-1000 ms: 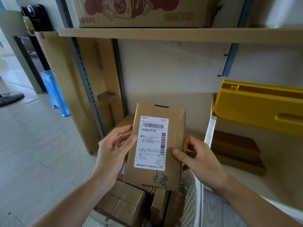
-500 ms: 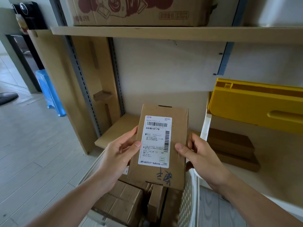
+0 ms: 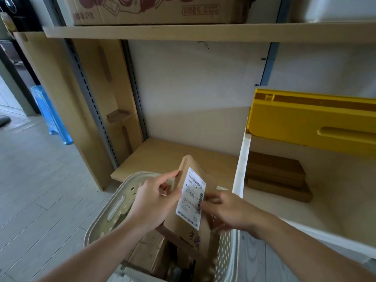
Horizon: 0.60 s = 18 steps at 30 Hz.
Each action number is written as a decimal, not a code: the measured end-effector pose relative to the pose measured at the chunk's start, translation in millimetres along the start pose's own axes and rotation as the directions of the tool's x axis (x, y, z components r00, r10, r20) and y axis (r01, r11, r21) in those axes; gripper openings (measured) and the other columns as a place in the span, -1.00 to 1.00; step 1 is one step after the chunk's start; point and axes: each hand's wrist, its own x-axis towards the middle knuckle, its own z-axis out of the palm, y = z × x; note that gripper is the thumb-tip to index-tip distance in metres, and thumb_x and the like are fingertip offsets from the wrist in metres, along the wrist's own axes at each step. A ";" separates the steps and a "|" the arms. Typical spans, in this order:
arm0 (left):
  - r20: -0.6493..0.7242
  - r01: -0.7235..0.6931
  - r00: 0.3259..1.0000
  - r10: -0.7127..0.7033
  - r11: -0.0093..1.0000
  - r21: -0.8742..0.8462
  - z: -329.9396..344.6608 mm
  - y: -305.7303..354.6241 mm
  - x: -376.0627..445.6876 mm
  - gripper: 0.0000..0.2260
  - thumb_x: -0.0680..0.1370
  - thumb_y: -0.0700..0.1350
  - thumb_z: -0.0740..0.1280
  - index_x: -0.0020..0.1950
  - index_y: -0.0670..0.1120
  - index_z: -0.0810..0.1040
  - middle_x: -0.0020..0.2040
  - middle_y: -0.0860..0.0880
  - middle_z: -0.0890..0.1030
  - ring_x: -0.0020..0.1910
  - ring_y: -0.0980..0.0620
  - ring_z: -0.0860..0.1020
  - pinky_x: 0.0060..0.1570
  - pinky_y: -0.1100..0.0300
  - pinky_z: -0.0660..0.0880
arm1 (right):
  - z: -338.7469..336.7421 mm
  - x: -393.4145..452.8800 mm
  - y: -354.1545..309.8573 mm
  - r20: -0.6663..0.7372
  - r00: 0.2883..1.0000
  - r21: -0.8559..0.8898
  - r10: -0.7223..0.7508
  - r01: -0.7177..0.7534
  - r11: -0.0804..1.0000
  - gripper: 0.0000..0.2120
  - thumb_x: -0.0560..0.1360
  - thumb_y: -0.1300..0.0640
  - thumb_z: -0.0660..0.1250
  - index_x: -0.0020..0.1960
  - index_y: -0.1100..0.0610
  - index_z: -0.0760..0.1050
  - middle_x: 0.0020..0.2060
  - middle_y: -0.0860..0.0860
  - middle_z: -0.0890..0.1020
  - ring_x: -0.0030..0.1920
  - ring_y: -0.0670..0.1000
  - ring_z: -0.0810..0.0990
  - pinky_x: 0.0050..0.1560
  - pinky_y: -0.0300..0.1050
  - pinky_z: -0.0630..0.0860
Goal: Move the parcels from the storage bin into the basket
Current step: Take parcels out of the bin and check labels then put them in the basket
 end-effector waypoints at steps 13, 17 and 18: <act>0.264 -0.034 0.964 -0.026 0.975 0.221 78.0 -0.6 0.7 -0.46 0.20 0.12 0.34 0.17 0.07 0.46 -0.13 0.14 0.67 -0.12 0.17 0.64 -0.13 0.13 0.60 | 30.4 35.0 29.7 0.005 0.969 0.351 0.249 -0.235 0.907 -0.70 0.66 -0.18 0.11 0.10 -0.01 0.50 -0.06 0.04 0.60 -0.15 0.09 0.59 -0.13 0.08 0.65; 0.325 -0.030 0.944 -0.063 0.961 0.274 89.8 -9.2 0.5 -0.43 0.19 0.13 0.33 0.18 0.05 0.44 -0.06 0.11 0.68 -0.07 0.14 0.66 -0.11 0.06 0.63 | 36.8 42.0 43.2 -0.009 0.974 0.253 0.224 -0.215 0.943 -0.85 0.62 0.11 0.15 0.04 -0.02 0.49 -0.03 0.11 0.66 -0.12 0.15 0.67 -0.28 0.02 0.65; 0.335 -0.033 0.940 -0.072 0.955 0.296 91.6 -11.1 1.2 -0.41 0.17 0.17 0.29 0.18 0.05 0.43 -0.05 0.10 0.68 -0.06 0.11 0.66 -0.10 0.05 0.63 | 37.4 44.2 47.1 -0.015 0.975 0.235 0.220 -0.210 0.949 -0.84 0.59 0.14 0.17 0.09 -0.03 0.48 0.00 0.12 0.66 -0.08 0.18 0.69 -0.25 0.06 0.68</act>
